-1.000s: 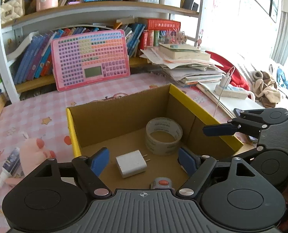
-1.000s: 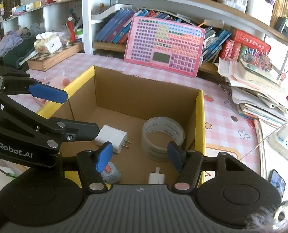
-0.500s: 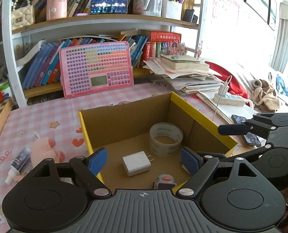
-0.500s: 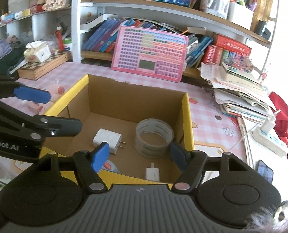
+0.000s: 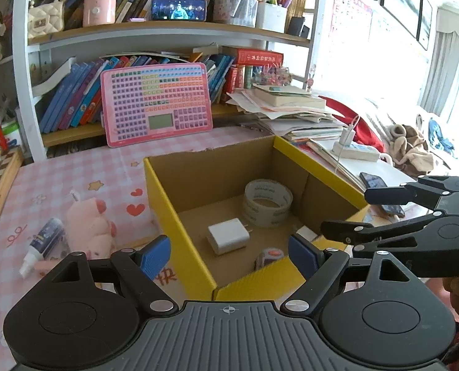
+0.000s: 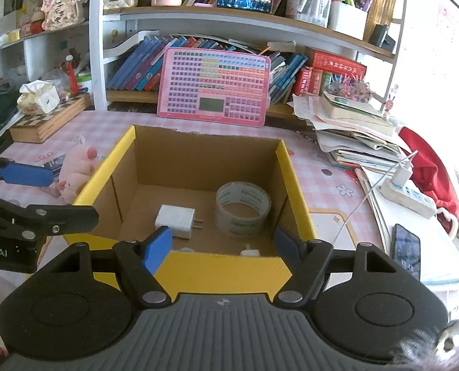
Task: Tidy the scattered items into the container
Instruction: 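Withdraw both tools from the yellow box back toward the table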
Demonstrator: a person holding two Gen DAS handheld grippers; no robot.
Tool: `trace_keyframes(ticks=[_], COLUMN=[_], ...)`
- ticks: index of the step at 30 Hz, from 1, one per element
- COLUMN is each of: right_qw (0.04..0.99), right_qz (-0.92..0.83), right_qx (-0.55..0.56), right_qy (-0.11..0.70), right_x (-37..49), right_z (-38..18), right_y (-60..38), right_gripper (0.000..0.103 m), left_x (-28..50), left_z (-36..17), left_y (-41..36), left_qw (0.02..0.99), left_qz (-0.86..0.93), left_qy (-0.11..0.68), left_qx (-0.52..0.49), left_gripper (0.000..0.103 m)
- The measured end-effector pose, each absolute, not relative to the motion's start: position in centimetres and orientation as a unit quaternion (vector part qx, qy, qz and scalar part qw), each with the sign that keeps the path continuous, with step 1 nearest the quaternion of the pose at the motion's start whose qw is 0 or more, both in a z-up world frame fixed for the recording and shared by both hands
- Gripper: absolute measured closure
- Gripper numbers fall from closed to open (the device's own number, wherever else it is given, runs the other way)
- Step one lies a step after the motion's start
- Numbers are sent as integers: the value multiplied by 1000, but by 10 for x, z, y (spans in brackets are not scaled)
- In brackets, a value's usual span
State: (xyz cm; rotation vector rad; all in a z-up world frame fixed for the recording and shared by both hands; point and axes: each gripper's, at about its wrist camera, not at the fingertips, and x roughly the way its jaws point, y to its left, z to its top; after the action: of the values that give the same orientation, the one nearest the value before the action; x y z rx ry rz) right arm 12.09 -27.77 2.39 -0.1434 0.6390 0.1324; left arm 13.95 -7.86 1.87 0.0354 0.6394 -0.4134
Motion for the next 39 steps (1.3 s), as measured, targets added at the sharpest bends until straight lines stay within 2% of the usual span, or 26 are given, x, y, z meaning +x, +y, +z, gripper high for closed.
trace_keyframes(ticks=[22,39], right_qw=[948,939], right_qz=[-13,13], right_qx=[-45,-58], right_qy=[314,339], right_x=[40,-2], right_z=[29,17], right_y=[-220,-167], right_gripper=[27,23], left_x=[78,39], left_z=[23,16], left_y=[-10,33], left_qw=[924,918], left_qz=[-226,-220], left_qy=[309,331], left_qx=[14,12], left_gripper=[17,17])
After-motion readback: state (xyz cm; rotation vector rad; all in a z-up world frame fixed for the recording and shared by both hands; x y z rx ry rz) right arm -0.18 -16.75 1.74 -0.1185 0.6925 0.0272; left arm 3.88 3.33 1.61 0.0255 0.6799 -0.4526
